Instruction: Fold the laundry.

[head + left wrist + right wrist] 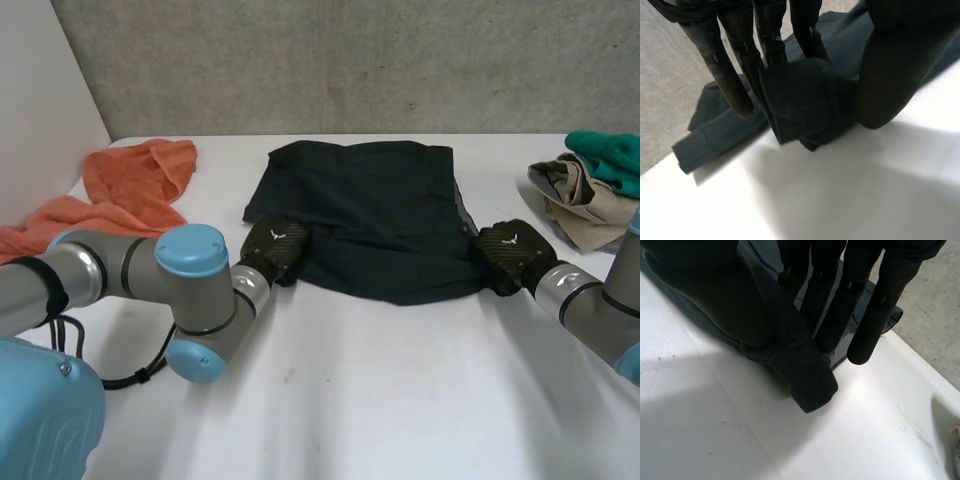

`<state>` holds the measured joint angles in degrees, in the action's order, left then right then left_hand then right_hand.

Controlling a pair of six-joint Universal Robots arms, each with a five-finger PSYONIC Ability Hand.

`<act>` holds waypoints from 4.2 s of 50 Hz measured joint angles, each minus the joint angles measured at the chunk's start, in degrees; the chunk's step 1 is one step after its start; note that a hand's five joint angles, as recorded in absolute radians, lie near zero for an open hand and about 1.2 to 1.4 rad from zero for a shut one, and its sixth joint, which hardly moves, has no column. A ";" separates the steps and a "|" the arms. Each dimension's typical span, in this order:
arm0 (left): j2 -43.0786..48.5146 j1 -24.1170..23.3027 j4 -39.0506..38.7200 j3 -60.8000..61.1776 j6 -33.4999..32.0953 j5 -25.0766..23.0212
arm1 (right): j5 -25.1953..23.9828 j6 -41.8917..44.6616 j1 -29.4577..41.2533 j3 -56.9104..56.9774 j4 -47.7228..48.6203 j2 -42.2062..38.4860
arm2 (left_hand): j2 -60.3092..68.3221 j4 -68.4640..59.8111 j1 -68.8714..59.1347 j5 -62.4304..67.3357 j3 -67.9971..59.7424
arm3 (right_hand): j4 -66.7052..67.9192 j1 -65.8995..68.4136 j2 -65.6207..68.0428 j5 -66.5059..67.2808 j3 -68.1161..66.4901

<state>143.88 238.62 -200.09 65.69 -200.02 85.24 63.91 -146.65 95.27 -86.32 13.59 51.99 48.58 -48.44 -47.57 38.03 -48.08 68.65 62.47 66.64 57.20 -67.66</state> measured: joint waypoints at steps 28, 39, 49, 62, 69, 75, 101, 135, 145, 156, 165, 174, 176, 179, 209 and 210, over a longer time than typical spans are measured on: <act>2.88 0.90 -1.66 -6.39 -0.16 -2.01 | 2.97 0.30 0.72 -0.63 -1.56 2.09 | 19.19 -20.13 -17.23 16.95 -19.38 | 0.01 0.00 0.28 0.40 -0.43; -25.16 0.47 7.23 12.38 -0.30 2.52 | 8.87 2.85 2.31 -1.46 -16.81 16.17 | 19.87 -20.16 -17.23 16.95 -19.95 | 0.01 0.00 0.28 0.41 -0.52; -52.85 0.22 32.80 30.02 -3.76 2.21 | 9.14 15.85 3.55 -6.39 -37.79 30.19 | 19.96 -20.17 -17.23 18.00 -19.95 | 0.02 0.00 0.28 0.41 -0.53; -57.11 -4.15 43.32 35.74 -8.15 2.22 | 8.80 28.90 2.67 -16.31 -49.95 38.43 | 19.97 -20.17 -17.23 19.55 -19.96 | 0.02 0.00 0.28 0.59 -0.54; -43.51 -3.90 26.14 26.53 -8.15 2.54 | 10.29 22.11 3.55 -11.02 -39.47 30.23 | 20.03 -20.17 -17.41 19.79 -19.96 | 0.02 1.67 0.31 0.82 -0.56; -27.97 -2.24 11.39 13.52 -8.72 2.63 | 16.07 15.60 7.43 -1.96 -26.80 19.81 | 20.08 -20.17 -17.42 19.81 -19.96 | 0.03 1.67 0.31 0.92 -0.62; -0.42 1.65 -2.72 -13.15 -6.90 2.23 | 27.16 5.32 11.96 18.75 4.27 -5.53 | -36.66 36.78 36.46 -35.27 35.68 | -56.13 -49.58 -54.23 -54.47 55.31; -27.55 1.04 -2.84 25.33 7.13 3.16 | 18.60 0.64 0.05 -11.42 -0.99 11.30 | -36.66 36.78 36.46 -35.27 35.68 | -0.06 -2.56 -0.30 -1.24 -0.16; -33.57 1.46 -2.76 28.47 7.15 3.07 | 15.83 21.88 0.32 -11.51 0.02 19.41 | -36.66 36.78 36.46 -35.27 35.68 | 0.04 -0.53 0.31 -1.23 -0.63; -35.86 1.48 -2.88 28.10 7.19 3.28 | 2.07 26.12 24.91 -5.13 9.47 8.75 | -36.66 36.78 36.46 -35.27 35.68 | 0.05 1.18 0.88 0.49 -0.81; -35.23 1.01 -2.98 22.96 7.21 3.70 | 0.90 24.38 32.27 -2.61 10.41 2.25 | -36.66 36.78 36.46 -35.27 35.68 | -48.42 -43.32 -46.82 -46.58 47.37; -29.86 -2.24 -3.20 13.83 7.57 3.86 | 4.43 -13.02 25.25 -7.30 8.55 17.67 | -36.66 36.78 36.46 -35.28 35.68 | -56.20 -49.51 -54.09 -54.31 55.31; -27.76 -3.62 -3.13 11.48 7.75 3.81 | 5.34 -20.45 21.71 -8.25 6.90 20.90 | -36.66 36.78 36.46 -35.27 35.68 | -56.20 -49.51 -54.09 -54.32 55.31; -24.22 -5.78 -2.82 7.84 7.96 3.66 | 7.47 -27.04 16.15 -8.84 2.80 24.18 | -36.66 36.78 36.46 -35.27 35.68 | -56.20 -49.51 -54.09 -54.33 55.31; -6.39 -8.24 24.34 -1.43 7.12 9.04 | 9.53 -16.24 13.71 10.99 -13.43 -3.56 | -37.46 36.78 36.65 -35.27 35.80 | -56.20 -50.20 -56.07 -54.36 57.65; -6.98 -8.24 24.39 -0.80 7.15 9.02 | 10.59 -14.67 13.85 10.76 -13.40 -3.26 | -37.60 36.78 36.67 -35.27 35.80 | -56.20 -50.52 -56.26 -54.35 57.65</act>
<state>136.90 230.39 -175.70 64.88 -192.87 94.26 74.50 -161.33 109.12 -75.56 0.19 48.73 10.98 -11.66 -10.90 2.76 -12.28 12.45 11.95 10.38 2.85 -10.02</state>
